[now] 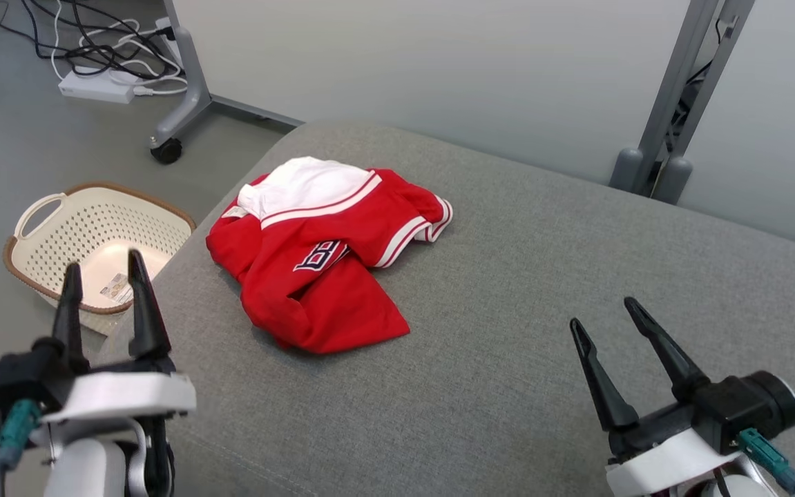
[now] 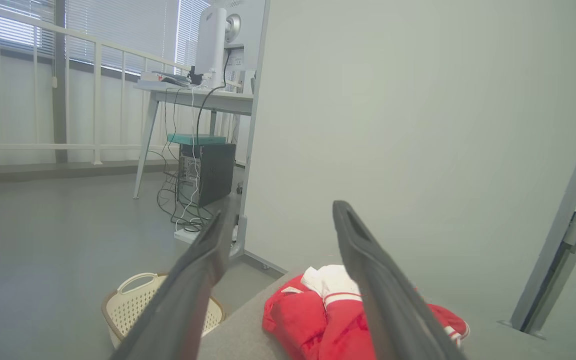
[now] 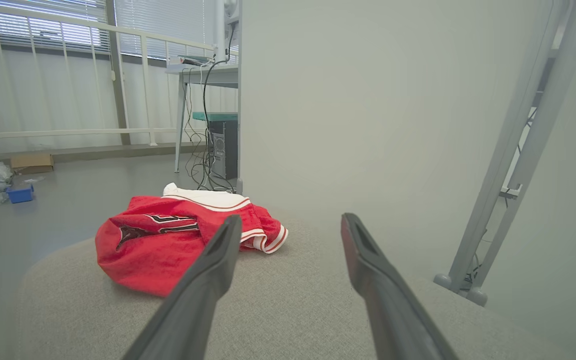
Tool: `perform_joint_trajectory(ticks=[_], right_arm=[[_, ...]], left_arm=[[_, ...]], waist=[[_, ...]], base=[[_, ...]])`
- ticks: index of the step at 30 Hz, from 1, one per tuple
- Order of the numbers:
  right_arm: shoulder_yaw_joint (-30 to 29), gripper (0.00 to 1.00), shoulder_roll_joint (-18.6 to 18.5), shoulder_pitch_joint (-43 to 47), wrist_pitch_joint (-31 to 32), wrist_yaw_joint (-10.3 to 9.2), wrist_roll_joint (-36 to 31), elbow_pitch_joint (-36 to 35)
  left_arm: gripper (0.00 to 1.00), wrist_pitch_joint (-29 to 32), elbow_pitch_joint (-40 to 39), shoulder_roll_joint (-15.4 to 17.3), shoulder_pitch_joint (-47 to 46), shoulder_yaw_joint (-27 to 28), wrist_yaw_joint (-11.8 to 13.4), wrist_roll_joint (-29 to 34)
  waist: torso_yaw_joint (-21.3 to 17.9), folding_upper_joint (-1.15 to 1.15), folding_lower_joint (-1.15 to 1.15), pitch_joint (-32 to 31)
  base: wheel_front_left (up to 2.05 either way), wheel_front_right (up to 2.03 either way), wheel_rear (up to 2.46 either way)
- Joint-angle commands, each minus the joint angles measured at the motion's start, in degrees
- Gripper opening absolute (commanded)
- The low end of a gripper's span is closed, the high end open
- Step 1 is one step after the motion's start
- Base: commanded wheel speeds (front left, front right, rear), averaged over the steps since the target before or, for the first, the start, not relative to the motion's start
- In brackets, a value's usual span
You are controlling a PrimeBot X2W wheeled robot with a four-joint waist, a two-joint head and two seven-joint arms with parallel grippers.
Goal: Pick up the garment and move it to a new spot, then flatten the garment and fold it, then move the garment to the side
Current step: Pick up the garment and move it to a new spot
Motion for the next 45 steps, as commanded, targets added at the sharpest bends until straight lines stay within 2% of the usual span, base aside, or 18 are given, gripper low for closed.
perform_joint_trajectory(ticks=[1,2,6,8,11,16,22,24,25,27,33,38,45], right_arm=[[0.4,1.0,-1.1,-1.3,-0.1,-0.02,-0.5,-0.8],[0.4,1.0,-1.1,-1.3,-0.1,-0.02,-0.5,-0.8],[1.7,1.0,-3.1,-3.6,-0.1,-0.02,-1.2,-2.4],[2.0,1.0,-4.0,-4.5,-0.1,-0.02,-1.3,-2.9],[2.1,1.0,-4.9,-5.2,-0.1,-0.02,-1.2,-3.3],[3.1,1.0,-5.9,-6.4,-0.1,-0.02,-1.8,-3.4],[3.4,1.0,-6.4,-7.9,-0.1,-0.02,-1.7,-3.7],[3.5,1.0,-6.7,-8.3,-0.1,-0.02,-1.7,-3.6],[3.5,1.0,-6.9,-8.6,-0.1,-0.02,-1.6,-3.5],[3.7,1.0,-7.0,-9.0,-0.1,-0.02,-1.6,-3.5],[4.5,1.0,-6.9,-10.0,-0.1,-0.02,-1.7,-3.5],[5.1,1.0,-6.8,-10.6,-0.1,-0.02,-1.4,-3.2],[4.9,1.0,-7.0,-10.8,-0.1,-0.02,-1.4,-3.3]], left_arm=[[1.0,-0.1,1.3,0.1,-3.7,0.9,-1.4,1.1],[1.0,-0.1,1.3,0.1,-3.7,0.9,-1.4,1.1],[1.0,-0.1,8.9,0.7,-11.4,2.9,-5.4,3.6],[1.0,-0.1,14.4,2.3,-15.7,3.0,-6.9,5.0],[1.0,0.7,24.8,5.2,-22.4,0.0,-8.6,8.1],[1.0,7.6,38.6,9.5,-33.7,-3.5,-11.8,9.8],[1.0,16.3,49.1,12.1,-43.1,-7.6,-13.5,7.4],[1.0,19.4,50.6,11.5,-45.0,-10.8,-13.5,4.7],[1.0,22.9,51.1,12.0,-46.5,-14.3,-13.5,1.1],[1.0,26.5,50.5,12.9,-47.5,-18.0,-13.5,-2.7],[1.0,34.8,47.7,16.5,-49.4,-26.5,-13.5,-12.3],[1.0,38.6,48.2,19.1,-50.7,-30.3,-13.5,-15.8],[1.0,41.2,49.4,20.1,-51.9,-33.8,-13.5,-18.2]], waist=[[-2.2,0.0,0.0,4.6],[-2.2,0.0,0.0,4.6],[-4.1,0.0,0.0,9.0],[-4.9,0.0,0.0,10.9],[-5.9,0.0,0.0,12.9],[-7.6,0.0,0.0,15.6],[-9.5,0.0,0.0,18.4],[-10.0,0.0,0.0,19.2],[-10.4,0.0,0.0,20.1],[-10.8,0.0,0.0,20.9],[-11.9,0.0,0.0,22.7],[-13.1,0.0,0.0,23.5],[-14.0,0.0,0.0,24.2]], base=[[0.0,0.0,0.0],[0.0,0.0,0.0],[0.0,0.0,0.0],[0.0,0.0,0.0],[0.0,0.0,0.0],[0.0,0.0,0.0],[0.0,0.0,0.0],[0.0,0.0,0.0],[0.0,0.0,0.0],[0.0,0.0,0.0],[0.0,0.0,0.0],[0.0,0.0,0.0],[0.0,0.0,0.0]])
